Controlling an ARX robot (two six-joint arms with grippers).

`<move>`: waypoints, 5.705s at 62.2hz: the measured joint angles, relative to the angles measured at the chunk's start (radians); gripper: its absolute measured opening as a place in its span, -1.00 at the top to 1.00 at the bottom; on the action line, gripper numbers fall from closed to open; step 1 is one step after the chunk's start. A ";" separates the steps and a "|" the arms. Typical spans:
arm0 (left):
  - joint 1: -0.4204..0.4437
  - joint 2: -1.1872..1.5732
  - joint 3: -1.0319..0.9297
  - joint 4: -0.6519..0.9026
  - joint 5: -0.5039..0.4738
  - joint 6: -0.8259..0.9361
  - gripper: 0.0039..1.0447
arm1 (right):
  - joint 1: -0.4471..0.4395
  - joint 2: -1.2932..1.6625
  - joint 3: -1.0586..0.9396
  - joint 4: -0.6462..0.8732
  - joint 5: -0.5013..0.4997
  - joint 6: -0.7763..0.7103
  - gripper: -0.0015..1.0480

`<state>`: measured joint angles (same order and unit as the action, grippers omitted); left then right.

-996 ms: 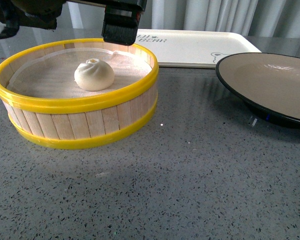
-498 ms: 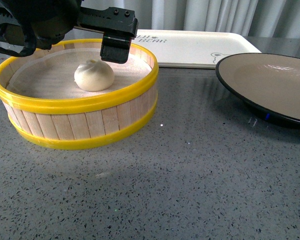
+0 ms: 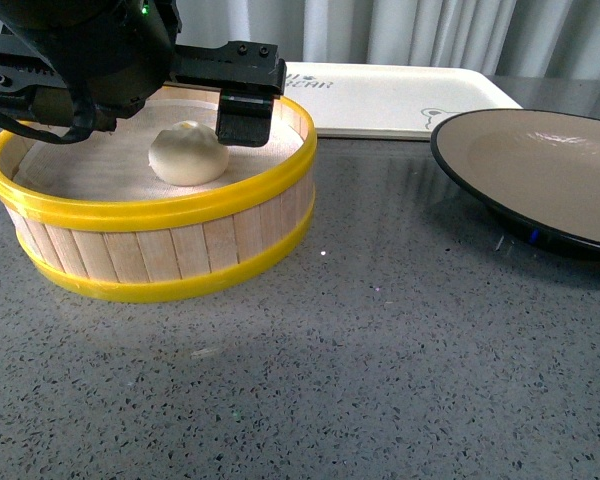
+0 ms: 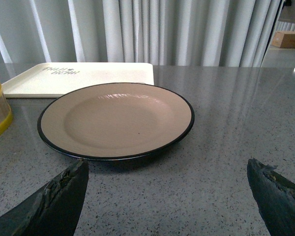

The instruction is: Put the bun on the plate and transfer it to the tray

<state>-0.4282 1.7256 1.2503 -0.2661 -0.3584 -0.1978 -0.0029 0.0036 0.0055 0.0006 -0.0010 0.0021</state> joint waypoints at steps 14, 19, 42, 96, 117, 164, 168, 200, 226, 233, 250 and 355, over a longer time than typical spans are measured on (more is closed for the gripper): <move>-0.002 0.000 0.000 0.004 0.004 -0.016 -0.25 | 0.000 0.000 0.000 0.000 0.000 0.000 -0.83; -0.003 0.000 0.000 0.006 0.014 -0.018 -0.01 | 0.000 0.000 0.000 0.000 0.000 0.000 -0.83; -0.004 0.000 0.000 0.006 0.021 -0.026 0.93 | 0.000 0.000 0.000 0.000 0.000 0.000 -0.83; -0.245 -0.024 0.349 -0.031 0.010 0.070 0.93 | 0.000 0.000 0.000 0.000 0.000 0.000 -0.83; -0.401 0.212 0.549 -0.005 0.053 0.117 0.93 | 0.000 0.000 0.000 0.000 0.000 0.000 -0.83; -0.451 0.429 0.687 -0.016 0.051 0.227 0.93 | 0.000 0.000 0.000 0.000 0.000 0.000 -0.83; -0.449 0.435 0.687 -0.016 0.056 0.227 0.93 | 0.000 0.000 0.000 0.000 0.000 0.000 -0.83; -0.439 0.440 0.616 -0.031 0.079 0.255 0.93 | 0.000 0.000 0.000 0.000 0.000 0.000 -0.83; -0.439 0.443 0.616 -0.044 0.087 0.234 0.29 | 0.000 0.000 0.000 0.000 0.000 0.000 -0.83; -0.439 0.443 0.622 -0.051 0.096 0.218 -0.02 | 0.000 0.000 0.000 0.000 0.000 0.000 -0.83; -0.430 0.438 0.641 -0.062 0.116 0.172 -0.87 | 0.000 0.000 0.000 0.000 0.000 0.000 -0.83; 0.425 -1.145 -1.007 0.599 0.355 0.189 0.94 | 0.000 0.000 0.000 0.000 0.000 0.000 -0.83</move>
<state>-0.0036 0.5804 0.2436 0.3332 -0.0032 -0.0086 -0.0029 0.0036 0.0055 0.0006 -0.0013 0.0021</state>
